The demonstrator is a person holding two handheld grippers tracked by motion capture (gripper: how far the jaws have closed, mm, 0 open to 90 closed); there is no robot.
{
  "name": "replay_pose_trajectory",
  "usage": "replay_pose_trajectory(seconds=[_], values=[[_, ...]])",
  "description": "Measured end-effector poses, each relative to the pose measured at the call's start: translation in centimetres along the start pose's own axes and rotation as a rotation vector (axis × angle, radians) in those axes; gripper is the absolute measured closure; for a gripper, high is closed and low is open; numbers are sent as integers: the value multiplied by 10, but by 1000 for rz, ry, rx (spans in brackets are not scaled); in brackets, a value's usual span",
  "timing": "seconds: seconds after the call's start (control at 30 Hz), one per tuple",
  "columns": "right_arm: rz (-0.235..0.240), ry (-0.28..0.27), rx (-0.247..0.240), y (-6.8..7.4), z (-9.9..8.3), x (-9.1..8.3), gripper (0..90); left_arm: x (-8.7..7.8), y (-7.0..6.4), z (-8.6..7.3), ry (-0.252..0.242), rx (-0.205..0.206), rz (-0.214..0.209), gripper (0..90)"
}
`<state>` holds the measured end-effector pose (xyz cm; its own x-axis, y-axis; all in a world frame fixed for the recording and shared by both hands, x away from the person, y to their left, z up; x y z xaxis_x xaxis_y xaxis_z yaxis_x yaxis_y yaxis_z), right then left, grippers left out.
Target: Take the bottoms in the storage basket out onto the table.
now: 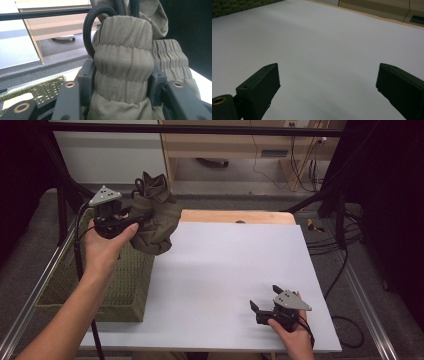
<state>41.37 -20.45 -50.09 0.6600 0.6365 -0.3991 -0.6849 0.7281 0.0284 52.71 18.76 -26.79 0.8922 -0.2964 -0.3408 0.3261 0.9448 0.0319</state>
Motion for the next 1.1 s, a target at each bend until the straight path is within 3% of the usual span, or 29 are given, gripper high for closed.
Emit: replay_pose_trajectory(seconds=[0.23, 0.57, 0.8, 1.1], values=[[-5, -1, 1, 0, 0, 0, 55, 3, -2, 0, -4, -5, -2, 512], [-7, 2, -1, -1, 0, -1, 54, 12, -21, 2, -1, 13, -35, 512], [1, 32, -11, -2, -4, 4, 45, 29, -35, 4, 7, 20, -85, 512], [-28, 19, 12, -7, -3, 0, 45, 62, -52, 11, 43, 40, -145, 512]])
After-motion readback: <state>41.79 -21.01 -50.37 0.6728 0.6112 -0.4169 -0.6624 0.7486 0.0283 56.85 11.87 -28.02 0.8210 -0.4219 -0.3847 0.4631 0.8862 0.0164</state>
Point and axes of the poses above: each handheld gripper's, and its own axes: x roughly forward along the jaws, z roughly out of its top, y roughly to its left, the point moved 6 cm from there along x, roughly forward along the jaws, and after that the axes turned 13 degrees about z, right-handed, at the moved point
